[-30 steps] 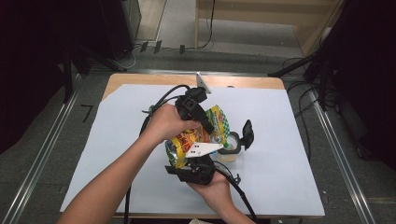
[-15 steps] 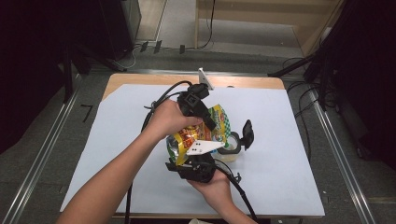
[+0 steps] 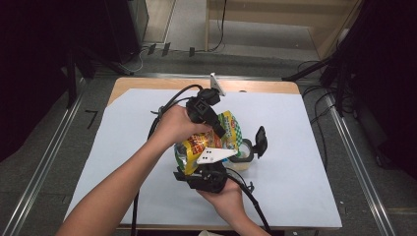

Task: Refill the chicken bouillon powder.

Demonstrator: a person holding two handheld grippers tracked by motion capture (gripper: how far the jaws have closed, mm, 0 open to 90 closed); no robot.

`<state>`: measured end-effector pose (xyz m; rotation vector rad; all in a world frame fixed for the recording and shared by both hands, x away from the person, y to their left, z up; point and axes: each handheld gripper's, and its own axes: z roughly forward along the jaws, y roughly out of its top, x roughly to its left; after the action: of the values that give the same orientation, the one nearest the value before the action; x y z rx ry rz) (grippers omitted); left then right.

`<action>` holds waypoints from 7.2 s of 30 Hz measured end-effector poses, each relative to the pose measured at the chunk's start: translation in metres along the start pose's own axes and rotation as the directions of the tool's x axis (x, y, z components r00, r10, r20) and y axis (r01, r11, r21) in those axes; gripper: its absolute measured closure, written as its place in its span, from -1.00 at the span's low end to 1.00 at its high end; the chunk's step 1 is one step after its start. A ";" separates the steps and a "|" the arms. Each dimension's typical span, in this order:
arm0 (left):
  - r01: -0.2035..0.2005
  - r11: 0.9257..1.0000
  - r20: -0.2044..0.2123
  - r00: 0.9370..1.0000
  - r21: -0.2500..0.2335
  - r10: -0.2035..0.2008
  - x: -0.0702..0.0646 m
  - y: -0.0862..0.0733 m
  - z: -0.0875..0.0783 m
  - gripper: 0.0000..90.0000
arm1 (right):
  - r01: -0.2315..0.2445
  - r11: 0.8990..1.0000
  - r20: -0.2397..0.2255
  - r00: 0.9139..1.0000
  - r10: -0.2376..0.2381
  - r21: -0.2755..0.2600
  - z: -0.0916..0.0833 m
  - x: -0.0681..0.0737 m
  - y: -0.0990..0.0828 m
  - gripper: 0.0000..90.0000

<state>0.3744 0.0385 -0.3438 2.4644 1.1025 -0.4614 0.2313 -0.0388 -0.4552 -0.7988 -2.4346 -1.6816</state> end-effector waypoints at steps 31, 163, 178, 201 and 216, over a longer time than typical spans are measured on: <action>-0.022 0.998 -0.084 0.996 0.065 0.028 -0.012 0.013 0.003 0.80 | 0.036 0.999 0.031 0.999 -0.035 -0.004 -0.004 0.000 0.003 0.63; -0.046 0.998 -0.043 0.998 0.048 0.048 -0.022 0.018 -0.003 0.73 | 0.024 0.999 0.040 0.999 -0.022 -0.044 -0.006 -0.002 0.007 0.76; -0.064 0.997 -0.084 0.994 0.034 0.066 -0.019 0.016 -0.007 0.89 | 0.042 0.998 0.047 0.998 -0.040 -0.042 -0.007 -0.002 0.008 0.76; -0.033 0.999 -0.081 0.996 0.013 0.034 -0.014 0.021 -0.006 0.84 | 0.035 0.998 0.065 0.997 -0.032 -0.046 -0.010 -0.007 0.007 0.76; -0.036 0.999 -0.072 0.997 0.014 0.037 -0.015 0.022 -0.004 0.82 | 0.041 0.998 0.072 0.997 -0.038 -0.044 -0.011 -0.008 0.007 0.76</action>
<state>0.3821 0.0178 -0.3287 2.5254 1.0835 -0.3722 0.2391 -0.0502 -0.4477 -0.8357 -2.4837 -1.7577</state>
